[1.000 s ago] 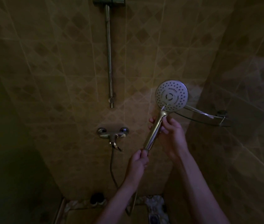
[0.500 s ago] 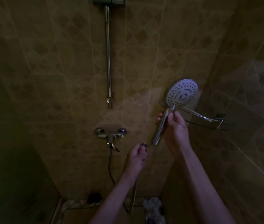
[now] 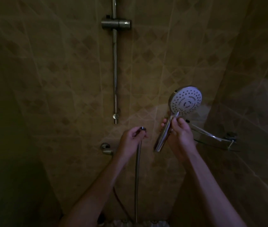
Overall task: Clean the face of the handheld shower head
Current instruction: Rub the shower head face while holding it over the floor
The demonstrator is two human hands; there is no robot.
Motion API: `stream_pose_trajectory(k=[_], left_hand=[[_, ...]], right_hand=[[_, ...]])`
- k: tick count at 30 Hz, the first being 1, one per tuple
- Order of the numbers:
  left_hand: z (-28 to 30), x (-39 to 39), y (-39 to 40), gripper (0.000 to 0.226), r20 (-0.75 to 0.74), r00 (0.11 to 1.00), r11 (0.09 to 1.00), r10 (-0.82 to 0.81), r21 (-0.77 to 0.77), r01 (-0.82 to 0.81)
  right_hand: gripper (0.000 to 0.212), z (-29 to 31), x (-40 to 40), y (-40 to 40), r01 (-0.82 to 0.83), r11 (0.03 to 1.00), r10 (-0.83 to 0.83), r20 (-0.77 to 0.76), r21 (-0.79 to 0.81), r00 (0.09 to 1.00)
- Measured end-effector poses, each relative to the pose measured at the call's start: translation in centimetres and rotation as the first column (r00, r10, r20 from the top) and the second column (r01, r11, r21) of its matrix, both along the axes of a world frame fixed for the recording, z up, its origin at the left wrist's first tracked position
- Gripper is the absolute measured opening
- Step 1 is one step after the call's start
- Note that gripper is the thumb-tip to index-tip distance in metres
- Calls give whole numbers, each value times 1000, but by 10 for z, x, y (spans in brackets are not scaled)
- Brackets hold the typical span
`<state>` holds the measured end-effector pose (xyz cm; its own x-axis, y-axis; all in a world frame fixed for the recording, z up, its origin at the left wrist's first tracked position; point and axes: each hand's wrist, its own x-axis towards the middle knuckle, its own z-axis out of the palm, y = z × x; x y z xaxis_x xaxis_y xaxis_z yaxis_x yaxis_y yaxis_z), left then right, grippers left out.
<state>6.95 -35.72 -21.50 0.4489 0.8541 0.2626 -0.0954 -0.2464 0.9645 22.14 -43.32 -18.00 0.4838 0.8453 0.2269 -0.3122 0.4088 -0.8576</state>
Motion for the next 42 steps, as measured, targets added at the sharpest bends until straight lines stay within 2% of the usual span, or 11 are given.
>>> stream_pose_trajectory(k=[8, 12, 15, 18, 20, 24, 26, 27, 36, 39, 42], left_hand=[[93, 6, 59, 18, 3, 1000, 983, 21, 182, -21], [149, 14, 86, 7, 17, 1000, 970, -22, 242, 17], [195, 21, 103, 20, -42, 999, 944, -32, 326, 44], [240, 27, 117, 7, -45, 998, 915, -47, 399, 61], [270, 30, 130, 7, -31, 999, 891, -43, 450, 52], [326, 39, 158, 8, -34, 999, 859, 5, 511, 13], [349, 42, 171, 17, -38, 998, 836, 56, 548, -26], [359, 42, 178, 14, -42, 996, 823, 82, 567, -44], [406, 34, 234, 17, -18, 941, 705, 337, 668, -239], [405, 36, 242, 20, -94, 904, 596, 417, 780, -194], [403, 37, 249, 21, -204, 878, 562, 432, 823, -86]], right_hand=[[10, 42, 21, 36, 24, 1000, -24, 106, 2, 994], [11, 71, 30, 60, 30, 999, -32, 123, 18, 992], [13, 98, 34, 74, 30, 998, -36, 129, 48, 991], [12, 122, 36, 87, 36, 997, -46, 136, 73, 990], [13, 138, 35, 93, 69, 994, -81, 168, 80, 982], [12, 166, 38, 108, 99, 990, -113, 140, 105, 984], [14, 179, 41, 114, 90, 988, -113, 198, 121, 974], [15, 185, 42, 118, 85, 988, -112, 224, 128, 968], [18, 211, 51, 126, 70, 988, -103, 253, 134, 962], [21, 213, 58, 126, 92, 986, -124, 246, 138, 961], [20, 216, 61, 126, 124, 981, -156, 229, 147, 961]])
